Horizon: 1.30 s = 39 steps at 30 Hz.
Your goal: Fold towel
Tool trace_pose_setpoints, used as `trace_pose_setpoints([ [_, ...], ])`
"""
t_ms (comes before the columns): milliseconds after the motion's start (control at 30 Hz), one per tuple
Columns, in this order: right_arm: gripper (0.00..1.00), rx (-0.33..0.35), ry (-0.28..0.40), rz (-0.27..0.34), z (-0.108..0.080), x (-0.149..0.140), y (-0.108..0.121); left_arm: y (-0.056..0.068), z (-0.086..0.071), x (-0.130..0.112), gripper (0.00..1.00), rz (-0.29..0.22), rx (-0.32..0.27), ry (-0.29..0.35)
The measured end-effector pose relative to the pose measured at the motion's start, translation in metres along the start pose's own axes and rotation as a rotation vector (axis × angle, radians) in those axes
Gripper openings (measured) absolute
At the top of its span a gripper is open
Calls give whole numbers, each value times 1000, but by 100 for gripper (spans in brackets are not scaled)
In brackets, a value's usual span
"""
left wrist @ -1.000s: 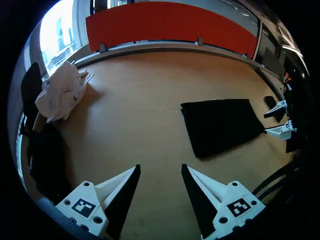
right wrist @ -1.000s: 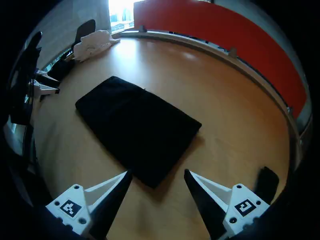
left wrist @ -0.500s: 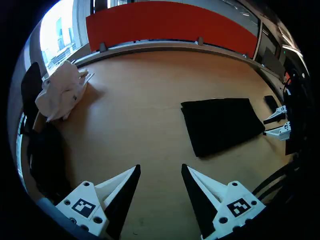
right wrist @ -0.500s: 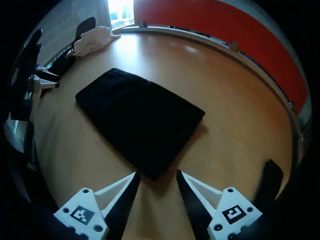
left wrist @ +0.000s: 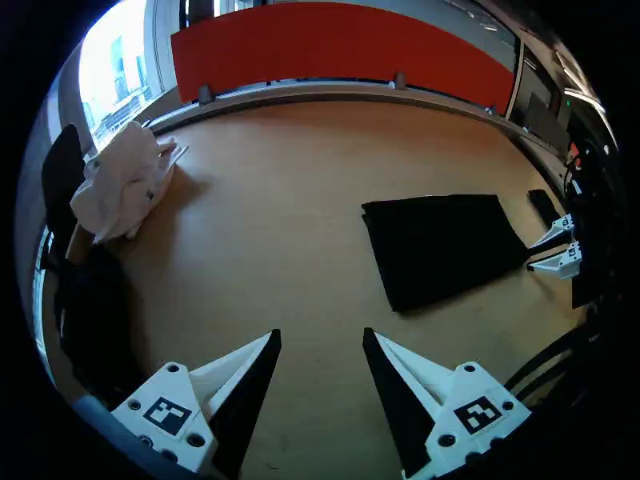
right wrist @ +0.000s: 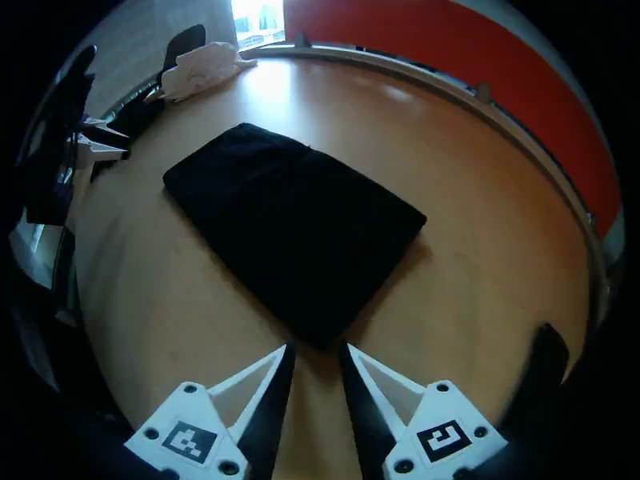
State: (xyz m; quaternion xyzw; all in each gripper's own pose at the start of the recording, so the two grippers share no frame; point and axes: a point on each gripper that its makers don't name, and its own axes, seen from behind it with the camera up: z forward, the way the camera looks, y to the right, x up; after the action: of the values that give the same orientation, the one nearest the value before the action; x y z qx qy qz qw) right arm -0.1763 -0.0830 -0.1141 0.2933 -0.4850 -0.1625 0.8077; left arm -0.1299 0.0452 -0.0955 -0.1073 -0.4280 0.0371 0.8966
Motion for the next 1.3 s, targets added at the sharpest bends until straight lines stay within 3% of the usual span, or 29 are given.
trace_pose_setpoints([
  [233,34,-2,3,3,-1,3,1,0,-1,-1,75,-1,1,0],
  [300,23,-4,2,4,0,3,3,0,-1,-1,75,0,2,0],
  [500,5,-19,6,9,3,4,7,-1,-1,0,75,-2,4,3],
  [900,4,-22,57,55,-4,19,9,-3,-1,2,75,-2,11,3],
  [1300,3,-51,174,51,-36,67,22,-4,2,10,75,3,15,13],
])
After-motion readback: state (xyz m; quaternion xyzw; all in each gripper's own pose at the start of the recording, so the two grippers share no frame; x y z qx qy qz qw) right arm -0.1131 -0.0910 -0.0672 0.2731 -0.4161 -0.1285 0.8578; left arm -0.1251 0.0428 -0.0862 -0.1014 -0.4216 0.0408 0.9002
